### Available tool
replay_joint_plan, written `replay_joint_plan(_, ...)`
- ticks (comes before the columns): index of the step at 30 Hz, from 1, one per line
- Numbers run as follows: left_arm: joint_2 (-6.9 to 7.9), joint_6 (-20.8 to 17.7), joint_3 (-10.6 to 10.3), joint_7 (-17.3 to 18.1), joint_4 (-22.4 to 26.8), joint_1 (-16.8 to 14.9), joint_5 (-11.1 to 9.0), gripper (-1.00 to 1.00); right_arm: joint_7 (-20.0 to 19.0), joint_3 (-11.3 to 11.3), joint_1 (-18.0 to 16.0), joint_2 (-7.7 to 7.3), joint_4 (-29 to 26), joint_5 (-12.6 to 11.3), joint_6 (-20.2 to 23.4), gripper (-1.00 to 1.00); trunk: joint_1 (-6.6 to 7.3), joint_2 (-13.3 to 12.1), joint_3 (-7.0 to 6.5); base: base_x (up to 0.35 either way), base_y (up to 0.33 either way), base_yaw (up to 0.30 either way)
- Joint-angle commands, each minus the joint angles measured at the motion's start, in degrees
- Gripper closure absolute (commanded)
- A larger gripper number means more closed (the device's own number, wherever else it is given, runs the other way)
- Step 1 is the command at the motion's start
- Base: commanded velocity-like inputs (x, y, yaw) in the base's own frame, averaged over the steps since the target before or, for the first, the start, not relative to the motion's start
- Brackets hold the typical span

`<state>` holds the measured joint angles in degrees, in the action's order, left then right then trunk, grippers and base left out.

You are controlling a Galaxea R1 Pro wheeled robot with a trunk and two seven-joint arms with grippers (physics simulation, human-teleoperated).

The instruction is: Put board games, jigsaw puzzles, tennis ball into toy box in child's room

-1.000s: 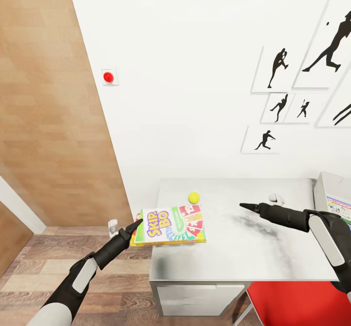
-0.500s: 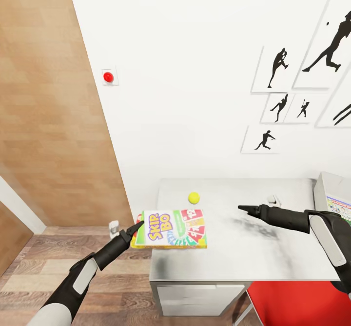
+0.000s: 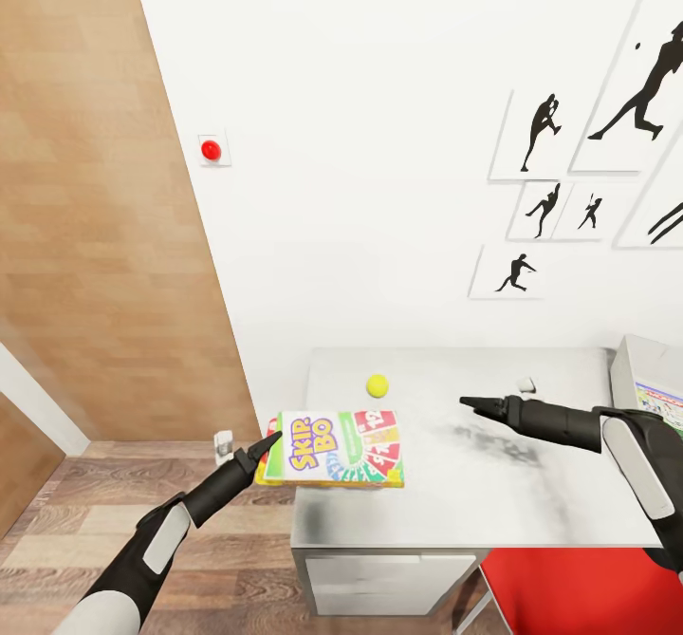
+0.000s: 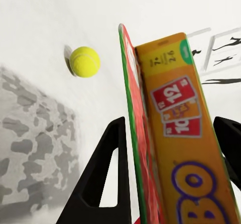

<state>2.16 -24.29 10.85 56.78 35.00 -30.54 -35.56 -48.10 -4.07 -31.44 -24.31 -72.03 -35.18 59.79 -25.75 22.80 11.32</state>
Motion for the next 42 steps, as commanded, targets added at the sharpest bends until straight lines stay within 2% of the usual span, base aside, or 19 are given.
replay_joint_plan(1,-0.01,-0.49,0.04,0.1,-0.01,-0.05,-0.29,1.0,-1.02,-0.04,0.05,0.01,-0.18,0.26,0.21,-1.0,-0.03,0.12,0.11,0.0,0.0,0.0)
replay_joint_plan(11,-0.4,-0.06,-0.04,0.4,0.0,-0.04,-0.4,1.0,-3.22,0.06,0.48,0.52,-0.51,0.39,0.21,-1.0,-0.03,0.12,0.11,0.0,0.0,0.0)
replay_joint_plan(26,-1.89,0.19,-0.1,5.1,0.07,-0.11,-0.47,1.0,-3.6,0.22,0.63,1.25,-0.43,0.72,0.21,-1.0,-0.03,0.12,0.11,0.0,0.0,0.0)
replay_joint_plan(42,-2.29,0.25,0.03,8.59,0.07,-0.06,-0.85,1.0,-3.53,0.12,1.08,2.1,-0.67,0.81,0.21,-1.0,-0.03,0.12,0.11,0.0,0.0,0.0)
